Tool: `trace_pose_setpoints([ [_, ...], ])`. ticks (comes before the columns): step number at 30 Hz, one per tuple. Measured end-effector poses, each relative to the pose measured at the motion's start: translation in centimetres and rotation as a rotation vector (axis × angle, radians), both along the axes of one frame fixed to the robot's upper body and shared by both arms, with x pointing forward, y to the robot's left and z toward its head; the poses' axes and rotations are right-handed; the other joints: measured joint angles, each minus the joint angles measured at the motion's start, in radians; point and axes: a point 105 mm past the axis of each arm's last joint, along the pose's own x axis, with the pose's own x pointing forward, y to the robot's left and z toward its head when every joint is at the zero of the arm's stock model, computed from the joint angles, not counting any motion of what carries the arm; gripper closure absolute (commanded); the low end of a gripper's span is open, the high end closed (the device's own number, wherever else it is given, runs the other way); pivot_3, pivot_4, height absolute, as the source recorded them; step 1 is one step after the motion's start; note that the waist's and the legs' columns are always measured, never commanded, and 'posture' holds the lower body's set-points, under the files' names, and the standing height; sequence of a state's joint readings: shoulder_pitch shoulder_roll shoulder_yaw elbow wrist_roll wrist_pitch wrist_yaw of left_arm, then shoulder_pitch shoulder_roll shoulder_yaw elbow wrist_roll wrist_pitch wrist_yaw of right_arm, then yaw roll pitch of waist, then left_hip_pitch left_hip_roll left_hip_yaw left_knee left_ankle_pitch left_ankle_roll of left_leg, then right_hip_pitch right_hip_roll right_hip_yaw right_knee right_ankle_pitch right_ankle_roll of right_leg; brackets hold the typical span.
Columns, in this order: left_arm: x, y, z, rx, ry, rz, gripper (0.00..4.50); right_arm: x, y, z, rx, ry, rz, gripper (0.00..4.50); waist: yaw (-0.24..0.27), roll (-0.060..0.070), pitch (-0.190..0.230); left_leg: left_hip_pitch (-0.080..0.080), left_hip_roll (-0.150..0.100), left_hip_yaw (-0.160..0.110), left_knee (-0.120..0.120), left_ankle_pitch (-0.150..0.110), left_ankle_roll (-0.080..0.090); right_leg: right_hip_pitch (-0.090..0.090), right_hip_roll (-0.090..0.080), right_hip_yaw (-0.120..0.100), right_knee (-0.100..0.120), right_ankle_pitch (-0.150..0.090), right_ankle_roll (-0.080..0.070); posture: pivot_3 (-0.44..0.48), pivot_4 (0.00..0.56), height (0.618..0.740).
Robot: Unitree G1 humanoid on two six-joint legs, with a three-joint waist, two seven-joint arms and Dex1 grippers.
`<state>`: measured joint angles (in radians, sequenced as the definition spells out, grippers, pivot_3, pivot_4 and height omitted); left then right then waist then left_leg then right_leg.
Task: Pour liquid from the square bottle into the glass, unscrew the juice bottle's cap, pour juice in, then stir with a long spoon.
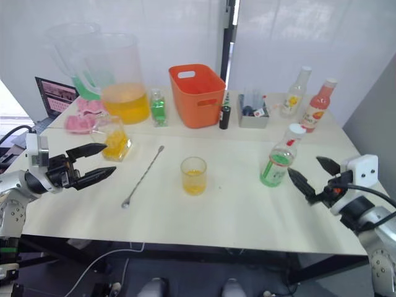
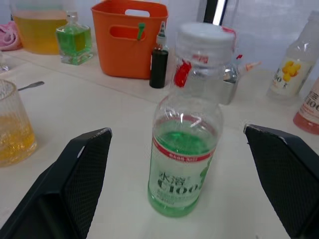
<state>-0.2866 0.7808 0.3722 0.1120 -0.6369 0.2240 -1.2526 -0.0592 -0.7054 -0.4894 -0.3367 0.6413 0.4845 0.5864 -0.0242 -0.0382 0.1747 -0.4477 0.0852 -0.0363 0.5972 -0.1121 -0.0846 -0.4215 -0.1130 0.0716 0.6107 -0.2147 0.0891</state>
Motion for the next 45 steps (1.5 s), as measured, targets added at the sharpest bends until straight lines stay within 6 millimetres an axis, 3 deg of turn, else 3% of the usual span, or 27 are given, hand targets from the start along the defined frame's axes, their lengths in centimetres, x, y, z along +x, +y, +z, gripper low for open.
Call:
trace_pose_setpoints([
  [9,-1.5,-0.2,-0.2,-0.003,-0.032,0.059,0.02,4.8,0.1,1.4,0.047,0.004,0.029,0.00,0.005,0.000,0.000,0.000,0.000,0.001,0.000,0.000,0.000,0.000,0.000,0.001,0.000,0.000,0.000,0.000,0.150,0.740],
  [15,-2.3,-0.3,-1.0,-0.016,-0.018,0.088,0.02,6.6,-0.4,1.3,0.034,0.020,0.042,0.00,0.006,0.000,0.000,0.000,0.000,0.001,-0.001,0.002,0.002,-0.001,0.000,0.000,0.000,0.000,0.000,0.000,0.150,0.740],
  [18,-2.4,-0.3,-0.9,-0.018,-0.033,0.104,0.00,7.1,-0.5,1.2,0.034,0.026,0.055,0.75,0.006,0.000,0.000,0.000,0.000,0.001,-0.001,0.001,0.002,-0.001,0.000,0.000,0.000,0.000,0.000,0.000,0.150,0.740],
  [22,-2.2,0.0,-0.6,-0.012,-0.068,0.145,0.00,7.4,-0.7,0.7,0.029,0.040,0.067,2.14,0.006,0.000,0.000,0.000,0.000,0.001,-0.001,0.001,0.002,-0.001,0.000,0.000,0.000,0.000,0.000,0.000,0.150,0.740],
  [25,-2.1,0.1,-0.6,-0.011,-0.072,0.154,0.00,7.3,-0.5,0.7,0.033,0.040,0.092,3.00,0.006,0.000,0.000,0.000,0.000,0.001,-0.001,0.001,0.002,-0.001,0.000,0.000,0.000,0.000,0.000,0.000,0.150,0.740],
  [26,-2.1,0.1,-0.6,-0.011,-0.072,0.154,0.00,7.3,-0.4,0.7,0.032,0.040,0.099,3.05,0.006,0.000,0.000,0.000,0.000,0.001,-0.001,0.001,0.001,-0.001,0.000,0.000,0.000,0.000,0.000,0.000,0.150,0.740],
  [36,-1.6,-0.6,-0.8,-0.015,-0.059,0.103,0.00,6.1,0.8,1.3,0.036,0.017,0.160,3.05,0.007,0.001,0.001,0.000,0.000,0.001,-0.002,0.000,0.000,-0.001,0.000,0.000,0.000,0.000,0.000,0.000,0.150,0.740],
  [45,-0.1,-3.1,-1.0,0.013,-0.057,-0.026,0.00,0.2,6.9,2.1,0.082,0.062,0.389,3.05,0.011,0.001,0.001,0.000,0.000,0.001,-0.003,0.000,0.000,-0.002,0.000,0.000,0.000,-0.001,0.000,0.000,0.150,0.740],
])
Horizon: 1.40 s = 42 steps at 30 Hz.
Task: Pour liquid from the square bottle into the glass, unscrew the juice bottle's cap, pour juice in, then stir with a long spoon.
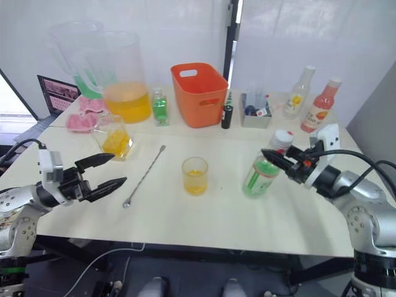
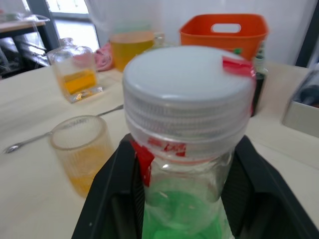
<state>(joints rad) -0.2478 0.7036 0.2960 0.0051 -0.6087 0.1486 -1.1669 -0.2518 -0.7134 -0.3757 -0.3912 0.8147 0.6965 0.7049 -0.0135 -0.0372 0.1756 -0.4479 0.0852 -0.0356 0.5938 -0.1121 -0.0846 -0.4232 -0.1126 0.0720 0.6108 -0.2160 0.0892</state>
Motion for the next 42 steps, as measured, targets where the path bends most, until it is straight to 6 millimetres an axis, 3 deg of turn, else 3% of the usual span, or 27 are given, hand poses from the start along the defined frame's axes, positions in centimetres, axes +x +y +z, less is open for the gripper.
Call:
trace_pose_setpoints([
  [5,0.1,-1.7,-0.5,0.023,0.023,-0.108,0.00,-3.5,4.9,0.6,0.027,0.003,0.172,3.05,-0.007,0.000,0.000,0.000,0.000,0.000,0.000,0.000,0.000,0.000,0.000,0.000,0.000,0.000,0.000,0.000,0.150,0.740],
  [9,0.1,-1.8,-1.1,0.035,0.047,-0.129,0.00,-3.7,6.5,0.5,0.006,0.004,0.180,3.05,-0.006,0.000,0.000,0.000,0.000,0.000,0.000,0.000,0.000,0.000,0.000,0.000,-0.001,0.000,0.000,0.000,0.150,0.740],
  [13,-0.4,-3.1,-1.6,0.061,0.069,-0.208,0.00,-4.3,11.1,-0.3,-0.041,-0.026,0.257,3.05,-0.010,0.000,0.000,0.000,0.000,0.000,-0.001,0.000,0.000,-0.001,0.000,0.000,0.000,0.000,-0.001,0.000,0.150,0.740],
  [15,-0.9,-3.1,-1.8,0.076,0.075,-0.223,0.00,-4.3,12.4,-1.1,-0.057,-0.015,0.274,3.05,-0.009,0.000,0.000,-0.001,0.000,0.000,-0.001,0.001,0.001,-0.001,0.000,0.000,-0.001,0.000,-0.002,0.000,0.150,0.740],
  [20,-1.6,-3.0,-2.3,0.089,0.105,-0.231,0.00,-3.5,14.2,-2.4,-0.078,-0.013,0.264,3.05,-0.002,0.000,0.000,-0.002,0.000,0.000,-0.001,0.004,0.007,-0.002,0.000,0.000,-0.001,-0.001,-0.002,0.000,0.150,0.740],
  [29,-2.2,-2.9,-2.6,0.097,0.111,-0.230,0.00,-3.0,14.5,-2.5,-0.078,-0.039,0.264,3.05,-0.005,0.000,0.000,-0.001,0.001,0.000,-0.001,0.000,0.000,-0.002,0.000,0.000,0.000,0.000,-0.002,0.000,0.150,0.740],
  [31,-2.3,-2.7,-2.7,0.102,0.116,-0.223,0.00,-3.0,14.6,-2.6,-0.076,-0.038,0.272,2.04,-0.006,0.000,0.000,-0.001,0.001,0.000,-0.001,0.000,0.000,-0.002,0.000,0.000,0.000,0.000,-0.002,0.000,0.150,0.740],
  [37,-2.5,-2.5,-2.8,0.107,0.121,-0.218,0.00,-3.2,14.5,-2.7,-0.080,-0.028,0.302,0.07,-0.003,0.000,0.000,-0.001,0.001,0.000,-0.001,0.000,0.000,-0.002,0.000,0.000,-0.001,-0.001,-0.002,0.000,0.150,0.740],
  [42,-2.4,-2.5,-2.8,0.101,0.130,-0.214,0.00,-3.3,12.7,-2.7,-0.175,-0.036,0.337,0.07,-0.001,0.000,0.000,-0.001,0.001,0.000,-0.001,0.000,0.000,-0.002,0.000,-0.001,-0.001,-0.001,-0.002,0.000,0.150,0.740],
])
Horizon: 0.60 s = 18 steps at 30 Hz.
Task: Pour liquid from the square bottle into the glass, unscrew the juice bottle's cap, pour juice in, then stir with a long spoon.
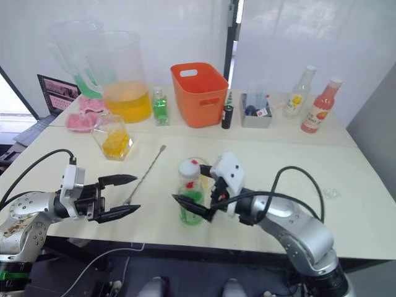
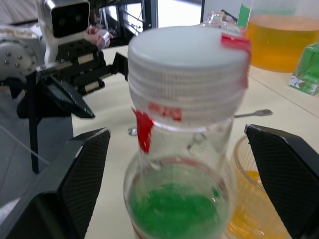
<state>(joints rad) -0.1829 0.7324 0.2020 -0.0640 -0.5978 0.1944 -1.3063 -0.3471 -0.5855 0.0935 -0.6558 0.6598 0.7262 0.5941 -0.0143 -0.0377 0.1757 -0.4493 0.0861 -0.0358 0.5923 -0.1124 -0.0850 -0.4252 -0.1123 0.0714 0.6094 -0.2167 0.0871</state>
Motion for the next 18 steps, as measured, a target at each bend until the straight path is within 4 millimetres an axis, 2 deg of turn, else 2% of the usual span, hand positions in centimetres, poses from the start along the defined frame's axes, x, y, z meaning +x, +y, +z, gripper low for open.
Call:
trace_pose_setpoints([
  [6,-0.1,-0.1,0.2,-0.018,0.004,-0.006,0.00,-0.3,-2.7,0.0,-0.134,0.002,0.136,0.07,-0.002,0.000,0.000,0.000,0.000,0.000,0.000,0.000,0.000,0.000,0.000,0.000,0.000,0.000,0.000,0.000,0.150,0.740],
  [10,-0.5,-0.6,0.3,-0.030,0.004,-0.014,0.00,-0.2,-2.8,1.5,-0.150,-0.042,0.292,0.07,-0.011,0.000,0.000,0.001,0.000,0.000,0.000,0.000,0.000,0.000,0.000,0.000,0.000,0.000,0.000,0.000,0.150,0.740],
  [12,-0.7,-0.5,0.0,-0.032,0.013,0.000,0.00,0.0,-2.6,1.5,-0.157,-0.034,0.362,0.07,-0.012,0.000,0.000,0.001,0.000,0.000,0.000,0.000,0.000,0.000,0.000,0.000,0.000,0.000,0.000,0.000,0.150,0.740],
  [15,-1.0,-0.7,0.0,-0.034,0.006,0.014,0.00,1.8,-2.0,2.1,-0.150,-0.041,0.421,0.07,-0.021,-0.001,0.000,0.001,0.000,0.000,0.000,0.000,0.000,0.000,0.000,0.000,0.001,0.000,0.000,0.000,0.150,0.740],
  [18,-1.4,-0.8,0.1,-0.033,0.002,0.025,0.00,2.7,-1.7,1.9,-0.174,-0.046,0.470,0.07,-0.021,-0.001,0.001,0.001,0.000,0.000,-0.001,0.000,0.000,0.000,0.000,0.000,0.001,0.000,0.001,0.000,0.150,0.740],
])
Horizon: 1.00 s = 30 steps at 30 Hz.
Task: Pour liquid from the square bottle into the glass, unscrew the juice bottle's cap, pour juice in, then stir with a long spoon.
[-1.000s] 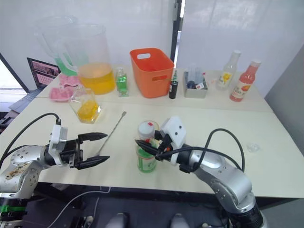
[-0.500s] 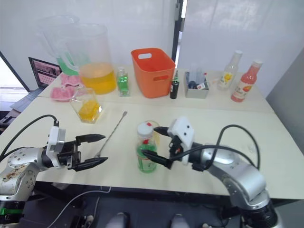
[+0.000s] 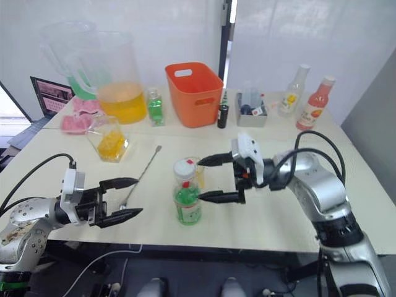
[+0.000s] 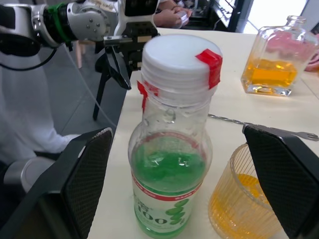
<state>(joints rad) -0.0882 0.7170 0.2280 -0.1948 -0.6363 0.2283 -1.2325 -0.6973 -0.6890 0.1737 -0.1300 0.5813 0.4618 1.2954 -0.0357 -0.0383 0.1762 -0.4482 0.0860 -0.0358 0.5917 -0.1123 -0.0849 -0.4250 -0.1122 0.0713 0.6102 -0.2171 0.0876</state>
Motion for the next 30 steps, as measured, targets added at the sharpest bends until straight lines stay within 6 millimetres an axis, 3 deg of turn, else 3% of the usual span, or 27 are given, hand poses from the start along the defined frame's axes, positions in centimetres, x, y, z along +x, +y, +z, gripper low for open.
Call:
trace_pose_setpoints([
  [7,-0.8,0.1,0.3,-0.005,-0.004,0.028,0.00,1.1,1.4,-0.2,-0.004,0.042,0.119,0.07,-0.005,0.000,0.000,0.000,0.000,0.000,-0.001,0.000,0.000,-0.001,0.000,0.000,0.001,0.000,0.000,0.000,0.150,0.740],
  [12,-0.9,0.1,0.1,-0.006,-0.001,0.045,0.00,0.7,2.2,0.1,0.014,0.056,0.193,0.07,-0.003,0.000,0.000,0.000,0.000,0.000,-0.001,0.000,0.000,-0.001,0.000,0.000,0.001,0.000,0.000,0.000,0.150,0.740],
  [15,-0.9,0.0,0.2,-0.006,-0.005,0.050,0.00,0.7,2.3,0.1,0.016,0.067,0.208,0.85,-0.003,0.000,0.000,0.000,0.000,0.000,-0.001,0.000,0.000,-0.001,0.000,0.000,0.001,0.000,0.000,0.000,0.150,0.740],
  [22,-0.8,-0.1,0.7,0.000,-0.022,0.048,0.00,0.9,3.0,-0.5,0.026,0.086,0.223,3.14,-0.005,0.001,0.000,0.000,0.000,0.000,-0.001,0.000,0.000,-0.001,0.001,0.000,0.002,0.000,0.000,0.000,0.150,0.740],
  [30,-0.2,-0.3,0.6,0.000,-0.019,0.033,0.00,0.3,2.6,-0.7,0.053,0.071,0.180,3.23,-0.004,0.001,0.000,0.000,0.000,0.000,-0.001,0.000,0.000,-0.001,0.001,0.000,0.002,0.000,0.000,0.000,0.150,0.740],
])
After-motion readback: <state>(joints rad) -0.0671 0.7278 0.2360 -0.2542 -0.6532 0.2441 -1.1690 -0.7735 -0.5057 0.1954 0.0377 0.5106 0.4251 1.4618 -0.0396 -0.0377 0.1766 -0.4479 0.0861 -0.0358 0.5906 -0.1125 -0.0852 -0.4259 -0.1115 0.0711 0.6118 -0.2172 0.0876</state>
